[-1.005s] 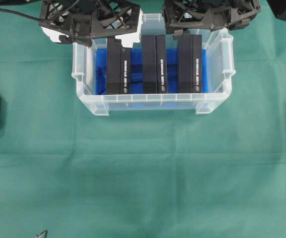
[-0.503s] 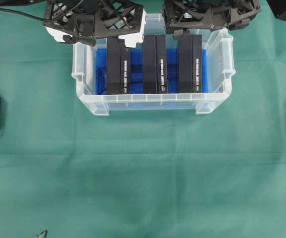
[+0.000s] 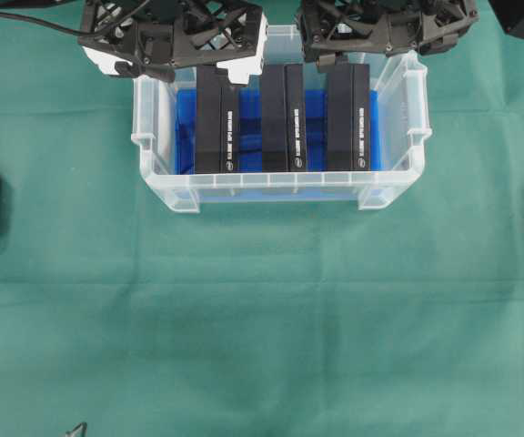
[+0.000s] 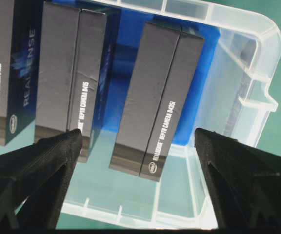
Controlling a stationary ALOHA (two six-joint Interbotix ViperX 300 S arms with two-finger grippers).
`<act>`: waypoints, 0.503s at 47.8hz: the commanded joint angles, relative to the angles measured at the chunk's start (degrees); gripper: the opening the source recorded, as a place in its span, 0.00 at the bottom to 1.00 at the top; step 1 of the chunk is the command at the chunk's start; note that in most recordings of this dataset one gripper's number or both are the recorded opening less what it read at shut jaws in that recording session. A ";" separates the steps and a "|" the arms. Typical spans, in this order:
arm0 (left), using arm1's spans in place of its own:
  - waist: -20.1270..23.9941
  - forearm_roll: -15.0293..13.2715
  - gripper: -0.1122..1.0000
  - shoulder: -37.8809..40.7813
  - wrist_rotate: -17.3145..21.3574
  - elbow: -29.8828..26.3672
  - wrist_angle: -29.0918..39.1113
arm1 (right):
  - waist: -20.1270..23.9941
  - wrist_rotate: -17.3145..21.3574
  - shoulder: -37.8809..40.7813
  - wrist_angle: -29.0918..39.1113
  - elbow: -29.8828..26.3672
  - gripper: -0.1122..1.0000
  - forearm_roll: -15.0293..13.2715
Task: Take the box out of the case with both arms.
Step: 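Lower both grippers down around the left and right black boxes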
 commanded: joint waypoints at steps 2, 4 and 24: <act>0.18 0.44 0.87 -0.70 0.09 -1.23 -0.18 | 0.18 0.00 -0.88 0.09 -0.88 0.95 -0.09; 0.18 0.44 0.87 -0.70 0.09 -1.23 -0.18 | 0.18 0.00 -0.79 0.09 -0.88 0.95 -0.18; 0.35 0.44 0.87 -0.70 0.09 -1.05 -0.18 | 0.18 -0.09 -0.79 1.41 -0.88 0.95 -0.09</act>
